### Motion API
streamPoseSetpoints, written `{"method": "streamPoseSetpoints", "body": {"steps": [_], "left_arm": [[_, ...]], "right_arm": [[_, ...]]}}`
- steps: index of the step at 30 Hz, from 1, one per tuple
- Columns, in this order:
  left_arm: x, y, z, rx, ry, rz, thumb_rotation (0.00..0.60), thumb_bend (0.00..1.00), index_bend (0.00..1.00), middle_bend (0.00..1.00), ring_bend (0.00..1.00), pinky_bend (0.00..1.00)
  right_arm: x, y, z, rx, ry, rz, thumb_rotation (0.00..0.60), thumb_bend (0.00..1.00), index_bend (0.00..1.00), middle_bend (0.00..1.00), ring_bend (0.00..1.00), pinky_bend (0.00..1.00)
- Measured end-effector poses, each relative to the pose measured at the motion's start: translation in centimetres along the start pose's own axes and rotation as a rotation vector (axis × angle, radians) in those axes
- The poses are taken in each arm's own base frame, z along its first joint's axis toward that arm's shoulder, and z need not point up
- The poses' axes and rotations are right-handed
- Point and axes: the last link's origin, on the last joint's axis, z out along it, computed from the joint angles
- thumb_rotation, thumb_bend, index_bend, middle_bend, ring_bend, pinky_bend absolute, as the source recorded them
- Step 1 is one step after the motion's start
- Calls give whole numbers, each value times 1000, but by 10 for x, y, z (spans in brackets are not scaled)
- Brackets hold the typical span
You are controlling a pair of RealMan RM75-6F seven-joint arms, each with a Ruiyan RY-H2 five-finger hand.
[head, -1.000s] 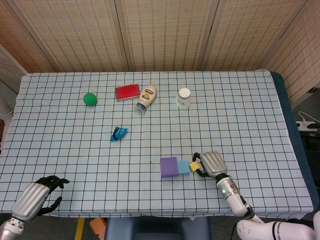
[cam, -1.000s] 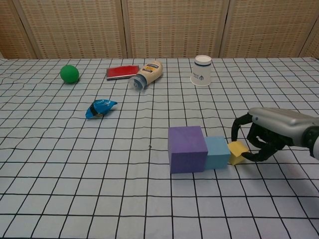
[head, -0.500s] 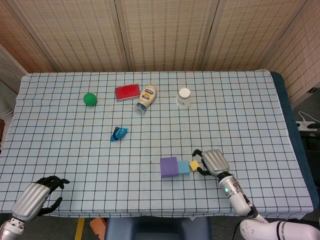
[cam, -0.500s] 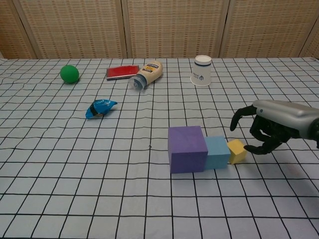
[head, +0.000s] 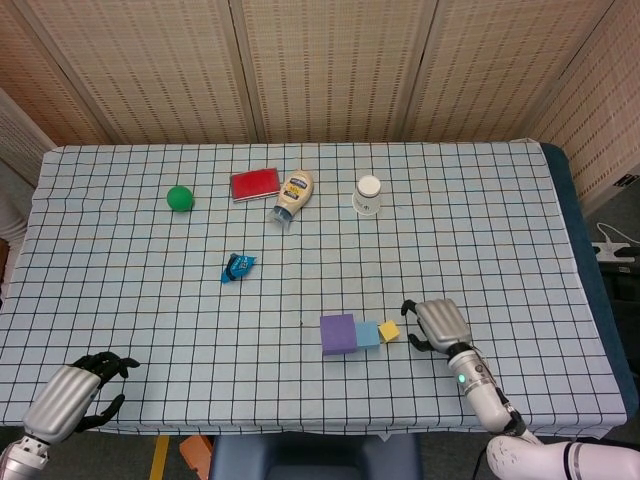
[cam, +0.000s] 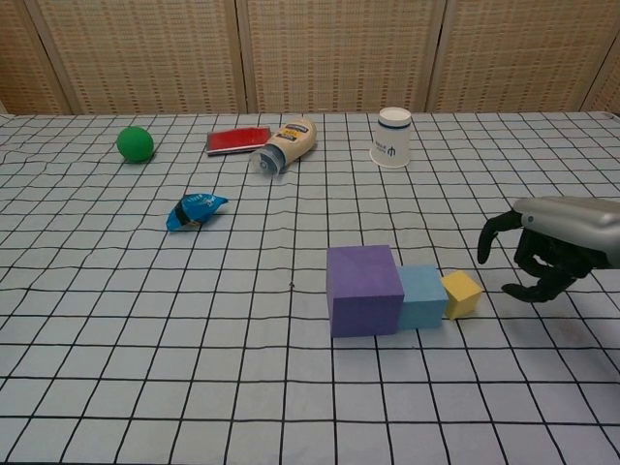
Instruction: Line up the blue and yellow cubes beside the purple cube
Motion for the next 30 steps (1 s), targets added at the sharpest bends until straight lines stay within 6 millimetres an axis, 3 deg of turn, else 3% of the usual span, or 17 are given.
{"method": "streamPoseSetpoints", "body": {"steps": [8,30], "left_arm": [[0,0,0,1,0,0,600,425,302,409,254,349],[1,0,0,3,3,-4,600,426,301,409,254,349]], "right_arm": [[-2,-4,-3,-20,-77,40,600,482,488,866,914,1000],[-1,-4,-2,-15,-100,71,600,515,495,869,916,1000]]}}
